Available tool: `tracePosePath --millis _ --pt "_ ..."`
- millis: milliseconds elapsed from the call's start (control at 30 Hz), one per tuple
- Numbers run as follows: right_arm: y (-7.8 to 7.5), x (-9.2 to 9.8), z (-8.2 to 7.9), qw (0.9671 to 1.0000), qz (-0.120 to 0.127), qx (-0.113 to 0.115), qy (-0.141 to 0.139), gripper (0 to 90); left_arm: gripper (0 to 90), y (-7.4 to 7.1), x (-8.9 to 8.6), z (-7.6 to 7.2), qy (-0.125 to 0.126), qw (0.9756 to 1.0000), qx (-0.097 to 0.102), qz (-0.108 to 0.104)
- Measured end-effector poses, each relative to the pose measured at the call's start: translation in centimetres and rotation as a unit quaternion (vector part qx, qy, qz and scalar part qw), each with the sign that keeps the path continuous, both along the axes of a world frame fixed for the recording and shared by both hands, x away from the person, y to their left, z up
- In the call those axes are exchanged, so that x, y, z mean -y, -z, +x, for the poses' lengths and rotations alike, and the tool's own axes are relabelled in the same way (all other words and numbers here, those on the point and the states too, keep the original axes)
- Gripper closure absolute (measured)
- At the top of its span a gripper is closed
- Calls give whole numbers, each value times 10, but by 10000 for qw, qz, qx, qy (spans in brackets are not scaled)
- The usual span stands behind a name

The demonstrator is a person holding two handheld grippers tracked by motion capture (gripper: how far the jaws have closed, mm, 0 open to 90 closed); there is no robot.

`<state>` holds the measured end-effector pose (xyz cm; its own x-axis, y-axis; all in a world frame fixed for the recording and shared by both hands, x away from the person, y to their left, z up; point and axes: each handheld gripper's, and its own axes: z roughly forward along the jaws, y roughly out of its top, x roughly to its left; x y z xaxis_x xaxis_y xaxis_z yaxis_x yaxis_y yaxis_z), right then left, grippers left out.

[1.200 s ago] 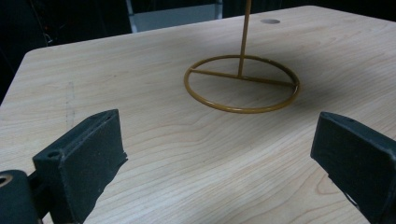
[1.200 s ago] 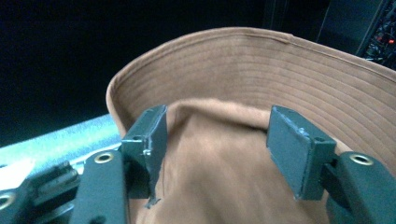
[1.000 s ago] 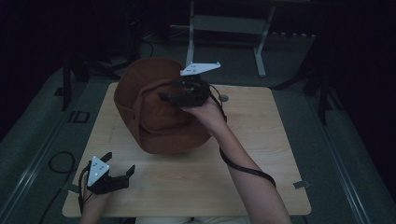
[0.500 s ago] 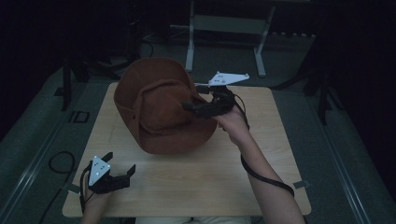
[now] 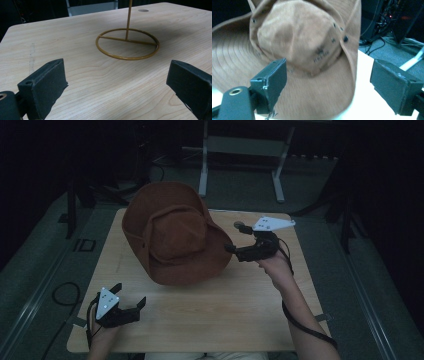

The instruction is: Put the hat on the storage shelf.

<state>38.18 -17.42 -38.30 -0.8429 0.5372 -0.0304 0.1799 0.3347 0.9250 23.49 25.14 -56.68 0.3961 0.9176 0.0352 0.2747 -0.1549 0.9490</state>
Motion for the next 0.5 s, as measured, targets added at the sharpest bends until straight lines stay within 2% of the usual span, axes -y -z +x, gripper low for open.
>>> tracePosePath --millis 267,500 --pt "30 39 -10 9994 -228 33 247 142 30 -1 -4 0 -160 9998 37 -74" --pt "70 73 -19 9979 -143 -276 572 142 31 0 -4 0 -178 9998 4 -47"
